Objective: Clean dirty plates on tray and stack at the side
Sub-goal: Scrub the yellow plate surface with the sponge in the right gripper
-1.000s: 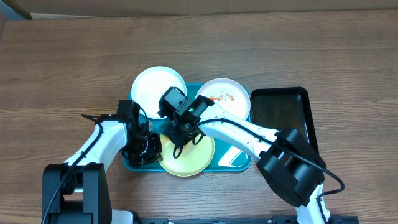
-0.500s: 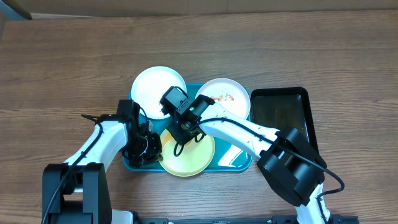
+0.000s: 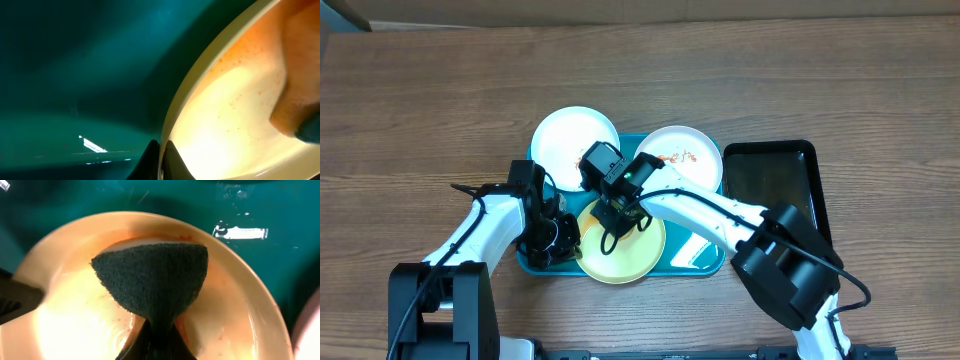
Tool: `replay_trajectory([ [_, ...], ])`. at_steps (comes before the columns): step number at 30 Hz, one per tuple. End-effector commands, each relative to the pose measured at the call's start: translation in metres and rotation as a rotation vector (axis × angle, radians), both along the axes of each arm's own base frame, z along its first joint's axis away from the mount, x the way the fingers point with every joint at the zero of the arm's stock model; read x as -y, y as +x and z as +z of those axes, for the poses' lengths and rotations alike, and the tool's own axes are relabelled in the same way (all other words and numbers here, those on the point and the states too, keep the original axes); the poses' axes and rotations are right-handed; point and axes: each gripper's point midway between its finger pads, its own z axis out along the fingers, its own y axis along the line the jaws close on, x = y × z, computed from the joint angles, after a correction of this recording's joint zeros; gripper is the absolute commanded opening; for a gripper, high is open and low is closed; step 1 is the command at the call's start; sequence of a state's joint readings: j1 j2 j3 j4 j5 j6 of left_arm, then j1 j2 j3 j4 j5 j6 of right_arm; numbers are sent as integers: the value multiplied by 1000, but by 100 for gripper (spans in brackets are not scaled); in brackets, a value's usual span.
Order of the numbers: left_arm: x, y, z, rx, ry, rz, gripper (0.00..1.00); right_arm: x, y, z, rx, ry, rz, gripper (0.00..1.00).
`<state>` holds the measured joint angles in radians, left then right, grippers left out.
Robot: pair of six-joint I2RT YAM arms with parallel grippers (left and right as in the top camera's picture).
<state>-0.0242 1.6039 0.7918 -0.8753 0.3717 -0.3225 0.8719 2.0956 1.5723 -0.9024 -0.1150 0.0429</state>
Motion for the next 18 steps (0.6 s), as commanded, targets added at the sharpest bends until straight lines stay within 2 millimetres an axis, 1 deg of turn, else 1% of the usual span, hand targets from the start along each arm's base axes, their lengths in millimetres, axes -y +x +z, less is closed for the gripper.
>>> replay_trajectory([
  [1,-2,-8,-6,-30,13,-1,4,4,-1,-25,-16,-40,61,4],
  [2,-2,-8,-6,-30,13,-1,4,3,0,-26,-11,-39,70,4],
  [4,-2,-8,-6,-30,12,-1,4,6,11,-27,45,-63,45,6],
  [5,-2,-9,-6,-33,12,-1,4,8,21,-26,86,-80,4,11],
  [7,-2,-10,-6,-36,12,-1,4,12,33,-23,133,-104,-82,11],
  [8,-2,-10,-6,-37,12,-1,4,15,37,-22,143,-112,-114,9],
  [9,-2,-10,-6,-37,12,-2,4,19,40,-22,150,-126,-157,4],
  [11,-2,-10,-6,-38,13,-1,4,31,44,-22,149,-158,-247,4],
  [14,-2,-11,-5,-41,13,-1,4,54,39,-25,98,-224,-385,4],
  [16,-2,-11,-5,-41,13,-1,4,65,30,-26,53,-264,-410,4],
  [18,-2,-11,-5,-41,13,-1,4,69,20,-26,15,-286,-403,4],
])
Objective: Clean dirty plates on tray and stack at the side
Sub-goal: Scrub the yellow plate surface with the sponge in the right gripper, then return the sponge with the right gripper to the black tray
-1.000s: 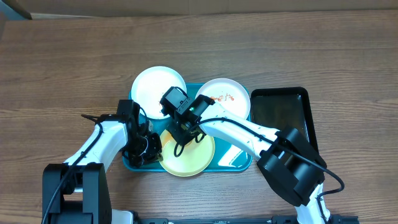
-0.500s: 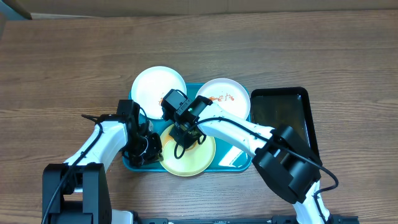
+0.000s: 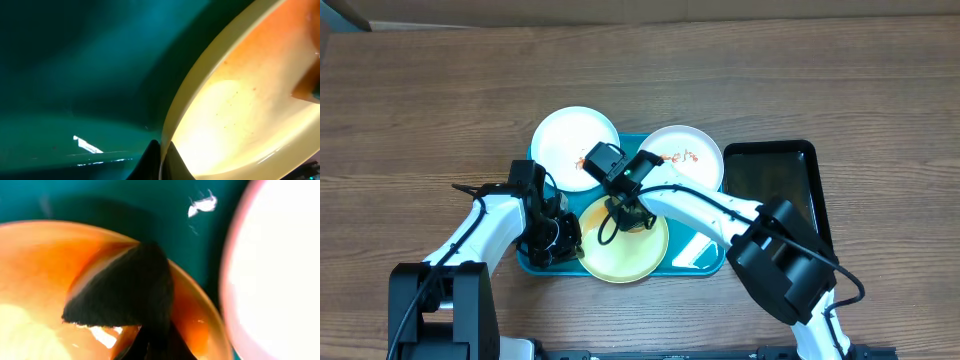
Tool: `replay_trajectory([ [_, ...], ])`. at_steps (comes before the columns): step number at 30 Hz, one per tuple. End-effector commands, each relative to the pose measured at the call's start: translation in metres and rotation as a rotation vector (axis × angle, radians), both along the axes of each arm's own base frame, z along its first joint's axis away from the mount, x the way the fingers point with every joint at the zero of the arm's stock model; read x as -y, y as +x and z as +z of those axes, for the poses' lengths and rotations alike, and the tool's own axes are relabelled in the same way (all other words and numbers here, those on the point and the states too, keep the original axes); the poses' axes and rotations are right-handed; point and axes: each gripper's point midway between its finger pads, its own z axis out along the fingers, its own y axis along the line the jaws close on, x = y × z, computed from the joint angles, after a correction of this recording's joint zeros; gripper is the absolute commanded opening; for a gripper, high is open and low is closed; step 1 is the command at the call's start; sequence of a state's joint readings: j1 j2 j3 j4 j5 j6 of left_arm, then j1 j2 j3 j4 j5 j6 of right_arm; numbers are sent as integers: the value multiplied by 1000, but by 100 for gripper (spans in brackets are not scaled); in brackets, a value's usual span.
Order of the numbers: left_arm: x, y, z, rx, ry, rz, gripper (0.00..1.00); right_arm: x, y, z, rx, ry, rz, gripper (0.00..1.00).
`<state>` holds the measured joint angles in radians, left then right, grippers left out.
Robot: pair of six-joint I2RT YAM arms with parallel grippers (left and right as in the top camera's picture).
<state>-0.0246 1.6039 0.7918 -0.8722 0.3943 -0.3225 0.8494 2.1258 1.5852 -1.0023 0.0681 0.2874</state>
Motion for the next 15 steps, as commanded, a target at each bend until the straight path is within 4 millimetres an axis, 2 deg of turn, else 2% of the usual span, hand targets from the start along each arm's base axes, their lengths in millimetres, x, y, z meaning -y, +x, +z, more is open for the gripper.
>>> replay_trajectory([
  [1,-6,-11,-7,-43,35,-4,4,28,-4,-12,-50,-99,-112,4],
  [4,-6,-10,-7,-39,35,-3,4,28,-18,-6,-118,-82,-102,4],
  [7,-6,-8,-6,-32,35,-3,4,19,-26,7,-152,-21,-100,4],
  [11,-6,2,-1,-4,34,-3,4,10,-20,45,-96,85,-98,4],
  [15,-6,13,5,24,36,-1,4,20,-6,88,-24,169,-149,4],
])
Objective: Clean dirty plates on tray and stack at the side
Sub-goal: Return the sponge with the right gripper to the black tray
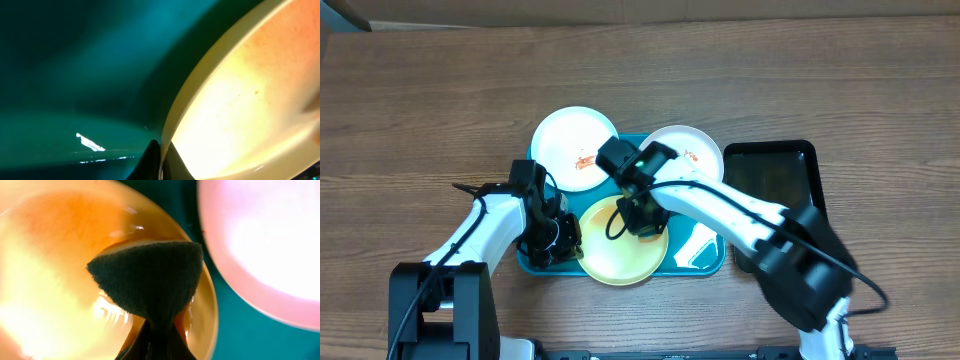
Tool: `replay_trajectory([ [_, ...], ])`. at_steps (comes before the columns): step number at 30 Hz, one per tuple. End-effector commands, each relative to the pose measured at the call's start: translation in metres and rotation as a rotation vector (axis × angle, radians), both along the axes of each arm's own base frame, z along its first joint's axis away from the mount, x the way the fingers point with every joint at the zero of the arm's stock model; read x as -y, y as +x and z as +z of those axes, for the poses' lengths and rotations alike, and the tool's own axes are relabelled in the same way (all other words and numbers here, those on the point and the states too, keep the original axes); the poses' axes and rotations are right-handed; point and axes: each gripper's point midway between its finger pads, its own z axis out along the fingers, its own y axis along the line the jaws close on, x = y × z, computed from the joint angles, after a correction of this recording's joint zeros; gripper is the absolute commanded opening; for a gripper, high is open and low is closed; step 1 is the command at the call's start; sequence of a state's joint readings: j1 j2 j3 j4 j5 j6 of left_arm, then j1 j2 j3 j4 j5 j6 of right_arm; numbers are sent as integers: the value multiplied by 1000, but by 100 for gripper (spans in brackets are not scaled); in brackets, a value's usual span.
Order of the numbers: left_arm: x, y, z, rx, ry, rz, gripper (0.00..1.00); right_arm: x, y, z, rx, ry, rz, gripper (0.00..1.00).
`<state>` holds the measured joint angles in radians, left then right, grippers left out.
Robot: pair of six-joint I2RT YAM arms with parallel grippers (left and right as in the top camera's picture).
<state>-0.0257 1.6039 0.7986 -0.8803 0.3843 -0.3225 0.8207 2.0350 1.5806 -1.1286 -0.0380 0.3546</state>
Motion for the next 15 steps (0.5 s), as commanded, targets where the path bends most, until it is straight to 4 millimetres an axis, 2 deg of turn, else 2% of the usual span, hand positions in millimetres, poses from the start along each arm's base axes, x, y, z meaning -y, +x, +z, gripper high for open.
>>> replay_trajectory([
  [1,-5,14,5,31,28,1,4,10,19,63,100,130,-93,4],
  [2,-5,19,9,45,28,-3,4,23,28,79,125,152,-135,4],
  [6,-9,31,20,82,51,-7,4,63,49,99,153,162,-247,4],
  [9,-18,40,34,121,105,-10,4,99,62,104,147,144,-345,4],
  [10,-22,45,44,156,128,-9,4,120,68,103,133,130,-400,4],
  [15,-33,54,72,266,198,1,4,159,71,99,35,186,-486,4],
])
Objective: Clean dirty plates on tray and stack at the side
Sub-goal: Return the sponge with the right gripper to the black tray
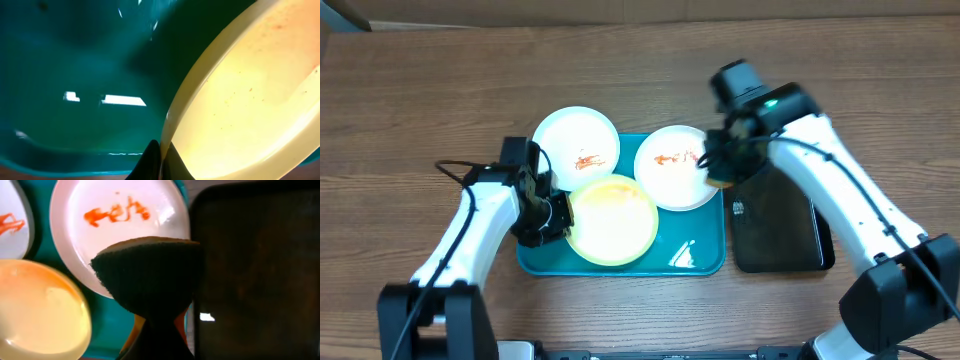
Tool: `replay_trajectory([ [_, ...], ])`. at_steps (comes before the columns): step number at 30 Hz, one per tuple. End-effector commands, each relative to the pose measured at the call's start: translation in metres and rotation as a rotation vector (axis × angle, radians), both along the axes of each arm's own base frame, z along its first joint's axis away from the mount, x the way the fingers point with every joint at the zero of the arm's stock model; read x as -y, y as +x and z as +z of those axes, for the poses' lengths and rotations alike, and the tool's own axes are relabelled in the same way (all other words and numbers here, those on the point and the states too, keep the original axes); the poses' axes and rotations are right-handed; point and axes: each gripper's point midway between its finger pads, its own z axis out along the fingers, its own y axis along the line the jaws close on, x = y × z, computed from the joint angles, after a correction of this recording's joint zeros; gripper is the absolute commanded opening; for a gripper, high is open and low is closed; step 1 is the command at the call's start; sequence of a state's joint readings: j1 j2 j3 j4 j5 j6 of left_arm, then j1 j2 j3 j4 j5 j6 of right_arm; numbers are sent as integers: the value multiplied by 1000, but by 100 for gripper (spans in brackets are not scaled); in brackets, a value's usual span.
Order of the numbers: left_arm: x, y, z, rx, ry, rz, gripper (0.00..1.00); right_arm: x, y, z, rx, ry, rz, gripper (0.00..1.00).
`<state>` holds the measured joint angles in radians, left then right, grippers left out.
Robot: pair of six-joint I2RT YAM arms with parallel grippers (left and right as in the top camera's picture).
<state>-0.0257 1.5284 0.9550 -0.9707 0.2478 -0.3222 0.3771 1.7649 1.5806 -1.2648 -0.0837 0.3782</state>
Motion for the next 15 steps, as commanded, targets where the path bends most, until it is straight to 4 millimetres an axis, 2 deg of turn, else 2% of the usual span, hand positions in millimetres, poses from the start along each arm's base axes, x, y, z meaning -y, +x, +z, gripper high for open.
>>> replay_trajectory([
  [1,-14,15,32,141,78,7,4,19,0,3,-38,91,-36,4],
  [7,-36,18,68,290,197,47,4,72,3,-2,-46,150,-137,4],
  [10,-44,18,80,342,245,61,4,84,-1,-8,-40,185,-158,4],
  [15,-50,22,93,408,292,69,4,86,-11,-26,-30,227,-97,4],
])
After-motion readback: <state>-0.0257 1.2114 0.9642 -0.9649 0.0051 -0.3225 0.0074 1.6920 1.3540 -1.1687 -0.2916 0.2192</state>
